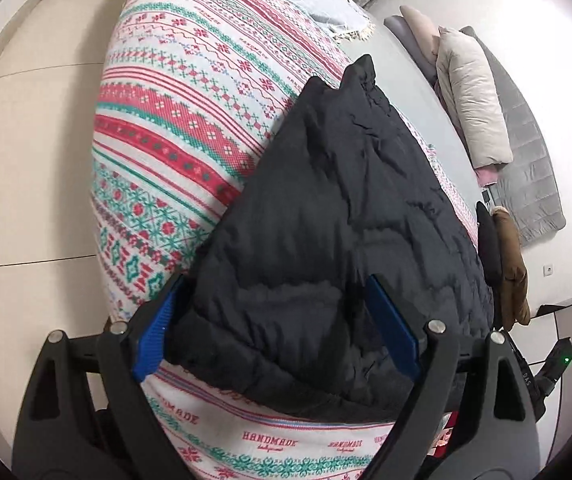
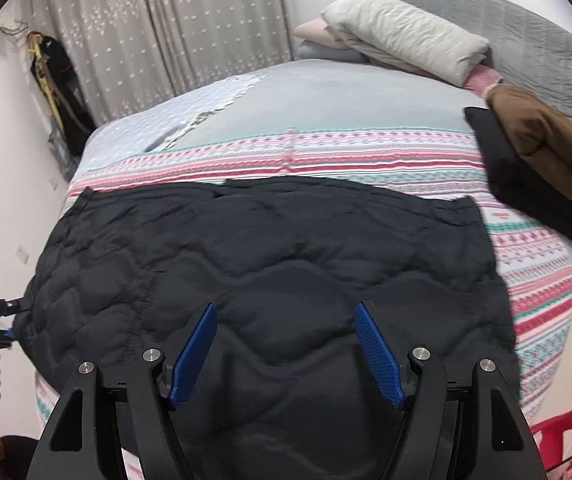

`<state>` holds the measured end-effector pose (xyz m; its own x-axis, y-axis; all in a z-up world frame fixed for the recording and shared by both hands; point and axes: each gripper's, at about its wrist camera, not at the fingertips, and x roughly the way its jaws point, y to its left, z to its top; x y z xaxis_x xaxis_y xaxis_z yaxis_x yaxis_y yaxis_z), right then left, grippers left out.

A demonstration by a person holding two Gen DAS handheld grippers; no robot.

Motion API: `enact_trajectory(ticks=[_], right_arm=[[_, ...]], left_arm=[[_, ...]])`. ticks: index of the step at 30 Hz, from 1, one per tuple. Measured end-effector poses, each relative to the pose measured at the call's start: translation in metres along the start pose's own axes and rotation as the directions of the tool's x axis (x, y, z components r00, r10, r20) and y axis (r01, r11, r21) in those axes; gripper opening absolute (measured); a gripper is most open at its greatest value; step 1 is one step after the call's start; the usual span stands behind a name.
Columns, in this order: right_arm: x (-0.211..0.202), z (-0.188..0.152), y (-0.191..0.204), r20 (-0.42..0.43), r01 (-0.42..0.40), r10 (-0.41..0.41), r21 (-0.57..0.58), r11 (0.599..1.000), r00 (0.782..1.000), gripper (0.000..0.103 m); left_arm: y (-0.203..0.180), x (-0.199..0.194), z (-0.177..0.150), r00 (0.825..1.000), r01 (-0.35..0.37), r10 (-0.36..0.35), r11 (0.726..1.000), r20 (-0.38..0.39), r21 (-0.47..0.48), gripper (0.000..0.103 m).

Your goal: Fold large clothes

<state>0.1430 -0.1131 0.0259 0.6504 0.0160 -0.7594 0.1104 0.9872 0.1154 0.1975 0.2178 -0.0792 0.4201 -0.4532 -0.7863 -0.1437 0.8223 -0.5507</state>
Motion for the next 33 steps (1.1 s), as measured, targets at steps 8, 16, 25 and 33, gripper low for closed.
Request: enact_trajectory(ticks=[8, 16, 25, 33], right_arm=[[0.021, -0.003, 0.042, -0.030, -0.023, 0.020, -0.086, 0.996, 0.999, 0.072], [0.047, -0.017, 0.063, -0.104, -0.021, 0.005, -0.155, 0.988, 0.995, 0.068], [0.070, -0.019, 0.061, -0.172, -0.056, 0.032, -0.140, 0.989, 0.985, 0.068], [0.076, -0.016, 0.047, -0.202, -0.160, 0.144, -0.068, 0.985, 0.969, 0.069]], left_arm=[[0.003, 0.001, -0.004, 0.998, 0.057, -0.057, 0.998, 0.015, -0.039, 0.063], [-0.019, -0.034, -0.007, 0.975, 0.124, -0.130, 0.991, 0.182, 0.047, 0.017], [-0.099, -0.088, -0.016, 0.843, 0.331, -0.438, 0.880, 0.313, 0.340, 0.014], [-0.195, -0.077, -0.035, 0.776, 0.475, -0.610, 0.734, 0.162, 0.485, 0.013]])
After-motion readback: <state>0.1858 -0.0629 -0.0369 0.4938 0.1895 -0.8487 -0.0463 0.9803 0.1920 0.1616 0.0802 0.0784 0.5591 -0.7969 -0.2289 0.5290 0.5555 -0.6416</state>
